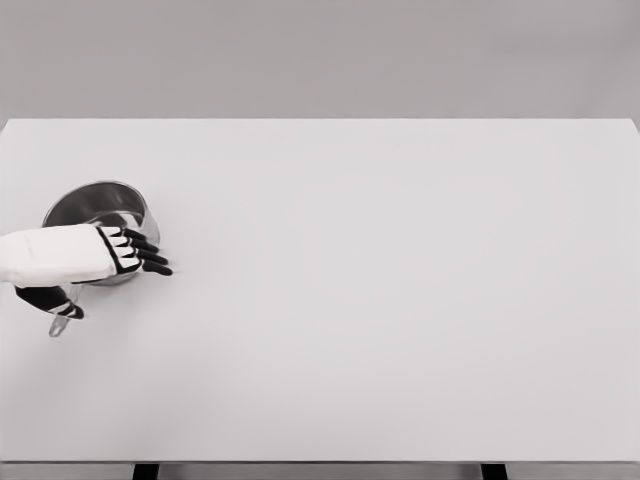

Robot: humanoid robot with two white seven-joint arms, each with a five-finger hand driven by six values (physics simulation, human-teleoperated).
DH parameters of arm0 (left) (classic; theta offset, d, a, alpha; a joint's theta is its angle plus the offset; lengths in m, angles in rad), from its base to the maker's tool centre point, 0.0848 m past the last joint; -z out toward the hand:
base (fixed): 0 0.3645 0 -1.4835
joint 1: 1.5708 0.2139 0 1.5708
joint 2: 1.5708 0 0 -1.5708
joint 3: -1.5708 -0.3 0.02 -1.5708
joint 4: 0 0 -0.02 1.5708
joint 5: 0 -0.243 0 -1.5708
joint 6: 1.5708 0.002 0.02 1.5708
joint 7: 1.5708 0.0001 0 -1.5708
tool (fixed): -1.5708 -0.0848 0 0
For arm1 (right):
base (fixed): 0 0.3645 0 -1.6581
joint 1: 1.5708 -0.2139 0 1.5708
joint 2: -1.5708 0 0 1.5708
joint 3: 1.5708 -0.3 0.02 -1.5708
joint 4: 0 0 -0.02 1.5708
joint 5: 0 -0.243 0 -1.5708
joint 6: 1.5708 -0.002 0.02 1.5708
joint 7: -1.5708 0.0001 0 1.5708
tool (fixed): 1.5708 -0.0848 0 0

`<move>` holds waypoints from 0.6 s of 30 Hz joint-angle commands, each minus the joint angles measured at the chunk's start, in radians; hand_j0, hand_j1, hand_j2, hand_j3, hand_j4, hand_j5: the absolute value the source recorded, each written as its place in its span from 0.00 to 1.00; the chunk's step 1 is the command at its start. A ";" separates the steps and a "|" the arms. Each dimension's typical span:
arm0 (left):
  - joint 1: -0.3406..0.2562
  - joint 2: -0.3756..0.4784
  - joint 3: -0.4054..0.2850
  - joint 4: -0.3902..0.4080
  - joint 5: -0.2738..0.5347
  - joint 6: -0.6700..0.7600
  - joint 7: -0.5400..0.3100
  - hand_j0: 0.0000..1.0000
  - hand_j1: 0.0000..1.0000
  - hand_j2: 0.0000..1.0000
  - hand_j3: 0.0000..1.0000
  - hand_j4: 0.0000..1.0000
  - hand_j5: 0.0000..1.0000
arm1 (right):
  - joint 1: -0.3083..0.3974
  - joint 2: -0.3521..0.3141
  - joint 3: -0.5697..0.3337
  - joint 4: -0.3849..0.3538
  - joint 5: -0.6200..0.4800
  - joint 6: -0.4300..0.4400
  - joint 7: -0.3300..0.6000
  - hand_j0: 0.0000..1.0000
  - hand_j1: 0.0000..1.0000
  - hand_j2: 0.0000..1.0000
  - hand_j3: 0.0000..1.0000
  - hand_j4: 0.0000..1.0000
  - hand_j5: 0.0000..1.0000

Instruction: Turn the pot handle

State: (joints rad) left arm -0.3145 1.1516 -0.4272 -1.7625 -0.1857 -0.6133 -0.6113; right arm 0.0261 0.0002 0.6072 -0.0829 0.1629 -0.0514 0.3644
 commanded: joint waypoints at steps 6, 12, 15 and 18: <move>-0.002 0.011 0.007 0.009 -0.047 0.002 0.000 1.00 1.00 1.00 1.00 1.00 1.00 | 0.000 0.000 0.000 0.000 0.000 -0.001 -0.001 1.00 1.00 1.00 1.00 1.00 1.00; -0.002 0.059 0.015 0.026 -0.047 0.002 0.000 1.00 1.00 1.00 1.00 1.00 1.00 | 0.000 0.000 0.000 0.000 0.000 0.001 0.001 1.00 1.00 1.00 1.00 1.00 1.00; -0.003 0.059 0.016 0.051 -0.047 0.002 0.000 1.00 1.00 1.00 1.00 1.00 1.00 | 0.000 0.000 0.000 0.000 0.000 0.001 -0.001 1.00 1.00 1.00 1.00 1.00 1.00; -0.008 0.059 0.016 0.081 -0.047 0.002 0.000 1.00 1.00 1.00 1.00 1.00 1.00 | 0.000 0.000 0.000 0.000 0.000 -0.001 -0.001 1.00 1.00 1.00 1.00 1.00 1.00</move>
State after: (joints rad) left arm -0.3237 1.2071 -0.4121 -1.7011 -0.2374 -0.6131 -0.6112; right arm 0.0261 0.0002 0.6072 -0.0829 0.1629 -0.0513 0.3640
